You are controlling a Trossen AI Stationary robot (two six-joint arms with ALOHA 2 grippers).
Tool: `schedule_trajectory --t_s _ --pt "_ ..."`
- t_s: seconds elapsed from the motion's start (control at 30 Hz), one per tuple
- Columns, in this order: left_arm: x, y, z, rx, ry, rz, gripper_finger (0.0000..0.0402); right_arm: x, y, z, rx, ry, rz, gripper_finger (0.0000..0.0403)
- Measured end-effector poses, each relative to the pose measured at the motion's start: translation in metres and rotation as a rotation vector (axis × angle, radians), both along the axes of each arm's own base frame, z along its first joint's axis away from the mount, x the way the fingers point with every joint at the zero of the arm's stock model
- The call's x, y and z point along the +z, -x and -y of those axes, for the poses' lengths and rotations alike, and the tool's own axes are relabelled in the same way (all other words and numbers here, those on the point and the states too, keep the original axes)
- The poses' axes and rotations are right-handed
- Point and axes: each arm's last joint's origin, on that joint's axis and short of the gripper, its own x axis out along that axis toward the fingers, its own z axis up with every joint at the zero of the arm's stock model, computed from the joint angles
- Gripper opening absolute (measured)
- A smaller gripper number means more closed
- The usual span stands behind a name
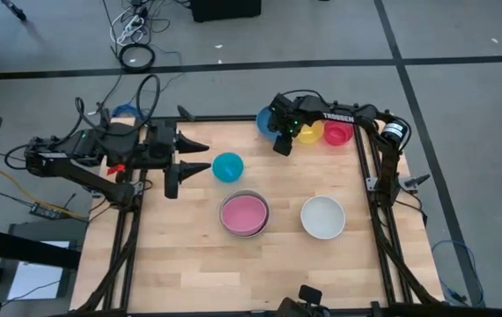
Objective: Nest bowls inside each other
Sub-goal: Stack the blue bowl on top of the pink bowl
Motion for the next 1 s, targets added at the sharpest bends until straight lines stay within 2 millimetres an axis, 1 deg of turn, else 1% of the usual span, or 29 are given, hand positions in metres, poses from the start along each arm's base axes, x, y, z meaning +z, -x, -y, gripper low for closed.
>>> schedule_trajectory --t_s 0.37,0.5,0.57,0.7,0.8,0.9,1.0 --pt "0.000 0.000 0.000 0.000 0.000 0.001 0.0237 0.000 0.001 0.001 0.027 0.044 -0.028 0.0068" --pt "0.000 0.000 0.000 0.000 0.000 0.001 0.0237 0.000 0.001 0.000 0.059 0.044 -0.040 0.0019" --pt "0.000 0.000 0.000 0.000 0.000 0.000 0.0237 0.000 0.000 -0.002 0.082 0.049 -0.043 0.0005" --pt "0.000 0.000 0.000 0.000 0.000 0.000 0.0237 0.000 -0.004 -0.008 0.109 0.045 -0.038 0.0001" --pt "0.000 0.000 0.000 -0.001 -0.003 -0.001 0.0237 0.000 -0.008 -0.014 0.136 0.023 -0.021 0.0011" --pt "0.000 0.000 0.000 -0.001 -0.007 -0.002 0.0237 0.000 -0.012 -0.021 0.156 0.024 -0.020 0.0034" --pt "0.000 0.000 0.000 -0.002 -0.011 -0.002 0.0237 0.000 -0.014 -0.024 0.159 0.021 -0.018 0.0069"
